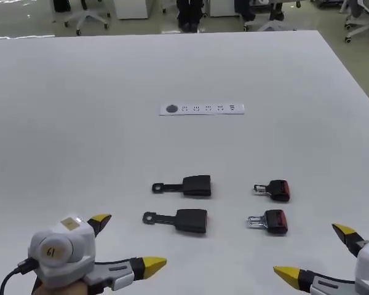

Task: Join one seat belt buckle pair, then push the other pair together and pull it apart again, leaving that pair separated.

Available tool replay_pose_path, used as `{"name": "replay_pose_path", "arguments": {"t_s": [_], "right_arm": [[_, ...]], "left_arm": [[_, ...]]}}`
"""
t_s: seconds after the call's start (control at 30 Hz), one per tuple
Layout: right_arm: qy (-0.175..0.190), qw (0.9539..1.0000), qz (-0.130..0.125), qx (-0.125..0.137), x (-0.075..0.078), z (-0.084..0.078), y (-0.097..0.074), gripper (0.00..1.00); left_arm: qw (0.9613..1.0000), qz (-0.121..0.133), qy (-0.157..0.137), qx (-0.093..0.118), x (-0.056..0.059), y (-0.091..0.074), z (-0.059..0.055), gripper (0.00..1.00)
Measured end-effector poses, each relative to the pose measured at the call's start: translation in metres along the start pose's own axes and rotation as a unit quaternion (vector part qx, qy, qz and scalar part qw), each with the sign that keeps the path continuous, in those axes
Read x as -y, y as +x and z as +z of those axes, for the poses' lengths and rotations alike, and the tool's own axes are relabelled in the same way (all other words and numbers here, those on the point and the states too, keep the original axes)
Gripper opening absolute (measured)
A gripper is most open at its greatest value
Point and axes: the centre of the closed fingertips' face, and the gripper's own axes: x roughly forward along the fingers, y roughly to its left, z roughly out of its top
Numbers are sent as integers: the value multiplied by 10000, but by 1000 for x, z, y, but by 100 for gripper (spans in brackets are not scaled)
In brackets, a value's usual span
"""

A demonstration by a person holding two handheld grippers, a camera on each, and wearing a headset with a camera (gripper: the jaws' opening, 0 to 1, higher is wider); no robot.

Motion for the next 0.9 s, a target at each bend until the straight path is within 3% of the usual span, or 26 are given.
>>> {"name": "replay_pose_path", "arguments": {"t_s": [0.37,0.6,0.9], "right_arm": [[-1,10000,45,-34,-2,1,4,99],[-52,9999,93,-102,-1,0,9,99],[-209,9993,235,-200,2,2,19,99]], "left_arm": [[9999,-82,19,-64,-4,5,-3,100],[9998,-167,92,-13,0,7,2,100],[9994,-318,119,-117,5,18,4,100]]}}
